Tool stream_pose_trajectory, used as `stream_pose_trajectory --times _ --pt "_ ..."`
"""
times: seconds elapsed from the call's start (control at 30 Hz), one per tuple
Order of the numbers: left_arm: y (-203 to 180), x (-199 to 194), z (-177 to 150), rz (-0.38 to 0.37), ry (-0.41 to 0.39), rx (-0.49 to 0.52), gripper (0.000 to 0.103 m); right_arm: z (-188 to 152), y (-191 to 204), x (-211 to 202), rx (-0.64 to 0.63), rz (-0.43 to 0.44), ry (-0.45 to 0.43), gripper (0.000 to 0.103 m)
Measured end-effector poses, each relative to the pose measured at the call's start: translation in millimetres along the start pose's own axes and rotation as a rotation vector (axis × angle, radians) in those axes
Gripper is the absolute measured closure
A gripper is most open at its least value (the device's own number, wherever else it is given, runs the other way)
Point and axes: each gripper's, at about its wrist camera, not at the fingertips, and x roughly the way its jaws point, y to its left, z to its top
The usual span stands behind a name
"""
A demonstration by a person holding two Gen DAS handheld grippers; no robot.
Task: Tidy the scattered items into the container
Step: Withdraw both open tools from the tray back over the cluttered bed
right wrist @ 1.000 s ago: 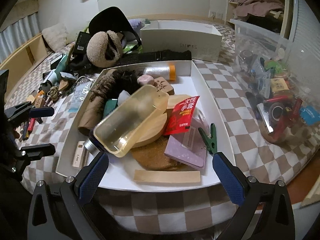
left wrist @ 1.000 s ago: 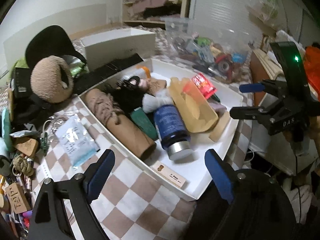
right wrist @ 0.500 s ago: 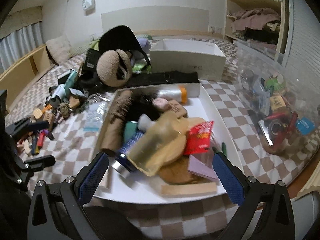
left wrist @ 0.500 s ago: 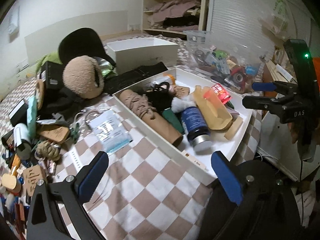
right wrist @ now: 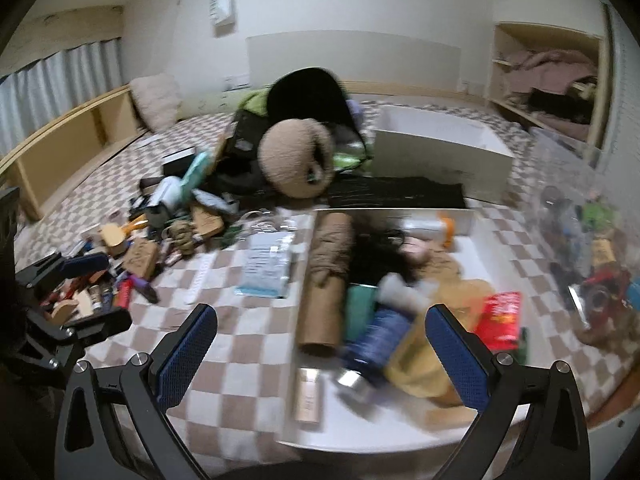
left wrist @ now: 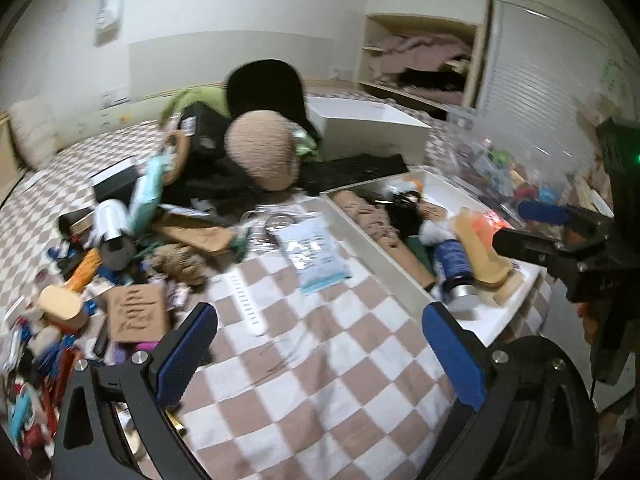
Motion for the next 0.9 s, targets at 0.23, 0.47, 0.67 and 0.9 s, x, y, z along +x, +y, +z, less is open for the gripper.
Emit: stream_pose_trajectory --times 0.23,0.47,0.67,0.9 --pt "40 -12 -13 0.062 0.005 -0.065 0.0 9 31 24 0.03 0.079 0.023 0.0" --pt "76 -23 -28 0.128 0.016 -0.106 0.0 16 68 44 0.018 0.135 0.033 0.0" --pt "103 -28 -43 0.193 0.006 -0.133 0.0 12 94 71 0.026 0.203 0.096 0.0" --pt "137 -32 -63 0.255 -0.003 -0.22 0.0 2 126 105 0.029 0.245 0.158 0.0"
